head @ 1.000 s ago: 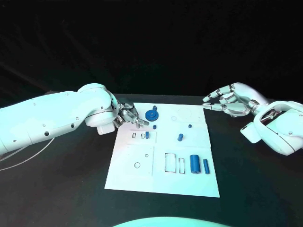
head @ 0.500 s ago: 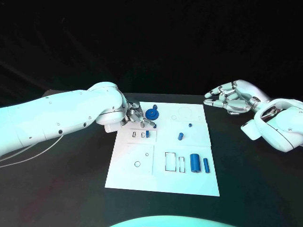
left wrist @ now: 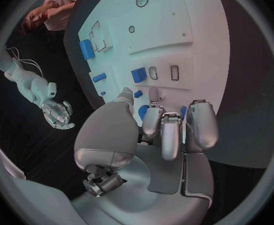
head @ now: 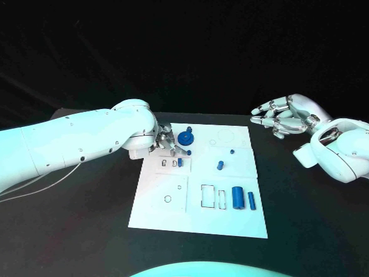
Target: Assemble the parts on the task board
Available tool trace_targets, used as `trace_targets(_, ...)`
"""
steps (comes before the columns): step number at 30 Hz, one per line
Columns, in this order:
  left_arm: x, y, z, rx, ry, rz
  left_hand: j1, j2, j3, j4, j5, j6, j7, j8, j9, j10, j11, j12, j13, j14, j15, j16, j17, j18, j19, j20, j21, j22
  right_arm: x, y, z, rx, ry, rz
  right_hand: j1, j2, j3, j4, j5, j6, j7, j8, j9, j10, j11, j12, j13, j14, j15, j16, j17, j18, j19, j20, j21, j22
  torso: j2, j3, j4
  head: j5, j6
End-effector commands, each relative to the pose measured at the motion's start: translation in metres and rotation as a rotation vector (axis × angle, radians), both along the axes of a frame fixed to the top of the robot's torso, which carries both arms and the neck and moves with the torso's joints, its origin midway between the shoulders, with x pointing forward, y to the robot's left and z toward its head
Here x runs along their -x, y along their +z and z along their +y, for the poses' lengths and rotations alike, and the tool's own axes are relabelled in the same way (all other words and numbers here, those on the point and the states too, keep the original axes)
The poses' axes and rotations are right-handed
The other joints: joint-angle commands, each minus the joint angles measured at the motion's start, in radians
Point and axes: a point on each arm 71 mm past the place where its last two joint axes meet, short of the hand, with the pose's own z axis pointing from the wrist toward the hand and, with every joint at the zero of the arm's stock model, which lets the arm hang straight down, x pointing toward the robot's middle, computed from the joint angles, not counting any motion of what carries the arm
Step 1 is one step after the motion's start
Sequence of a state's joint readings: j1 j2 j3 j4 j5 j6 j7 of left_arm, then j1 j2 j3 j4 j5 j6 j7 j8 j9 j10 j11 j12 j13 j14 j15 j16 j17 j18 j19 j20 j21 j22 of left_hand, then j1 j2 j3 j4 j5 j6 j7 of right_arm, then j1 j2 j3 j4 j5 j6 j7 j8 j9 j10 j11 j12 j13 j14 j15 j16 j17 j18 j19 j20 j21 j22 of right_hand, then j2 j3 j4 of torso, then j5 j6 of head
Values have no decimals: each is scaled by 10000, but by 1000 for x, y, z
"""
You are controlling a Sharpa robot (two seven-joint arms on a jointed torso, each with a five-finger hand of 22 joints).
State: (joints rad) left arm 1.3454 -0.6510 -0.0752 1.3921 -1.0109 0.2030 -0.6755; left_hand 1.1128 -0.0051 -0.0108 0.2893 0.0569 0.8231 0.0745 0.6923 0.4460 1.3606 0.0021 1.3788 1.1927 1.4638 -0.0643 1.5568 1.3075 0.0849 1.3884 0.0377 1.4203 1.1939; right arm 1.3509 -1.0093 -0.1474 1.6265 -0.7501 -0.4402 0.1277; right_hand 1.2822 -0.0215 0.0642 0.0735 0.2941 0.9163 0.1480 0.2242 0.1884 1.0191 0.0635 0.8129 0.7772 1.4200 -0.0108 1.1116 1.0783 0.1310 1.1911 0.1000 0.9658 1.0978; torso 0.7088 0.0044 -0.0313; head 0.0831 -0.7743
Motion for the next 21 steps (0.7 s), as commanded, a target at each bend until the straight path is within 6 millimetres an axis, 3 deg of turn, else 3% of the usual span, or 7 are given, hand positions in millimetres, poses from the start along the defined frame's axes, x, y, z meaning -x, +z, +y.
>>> trace_targets(1, 0, -2, -3, -304, -308, 224, 11, 92, 14, 12, 1, -1, 24, -40, -11, -69, 20, -30, 15, 960, 68, -27, 2287, -109, -36, 8, -13, 18, 0, 1, 0, -183, -11, -68, 61, 14, 46, 18, 35, -74, 11, 48, -9, 15, 5, -45, -19, -41, 18, -27, 0, 116, -8, 2, -47, -15, 4, -12, 12, 18, -6)
trace_targets(8, -1, -6, -5, -384, -387, 403, 70, 111, 29, 6, 2, 16, 24, -54, -8, -70, 22, -34, 17, 959, 71, -29, 2283, -108, -37, 15, -13, 21, -1, 1, 1, -182, 11, -65, 47, 9, 41, 30, 36, -63, 9, 62, -10, 26, 4, -54, -44, -39, 17, -59, -23, 119, -7, 2, -83, -40, 10, -7, -17, 35, -17)
trace_targets(21, 0, -10, -11, -313, -541, 758, 426, 231, 226, 0, 8, 65, 29, -151, 7, -88, 27, -64, 20, 949, 78, -46, 2255, -105, -52, 30, -13, 24, -1, 1, 5, -156, 42, 13, 30, 20, 43, 51, 44, -61, 8, 71, -14, 35, 3, -66, -74, -29, 16, -75, -26, 124, -4, 1, -124, -70, 10, -2, -16, 35, -93)
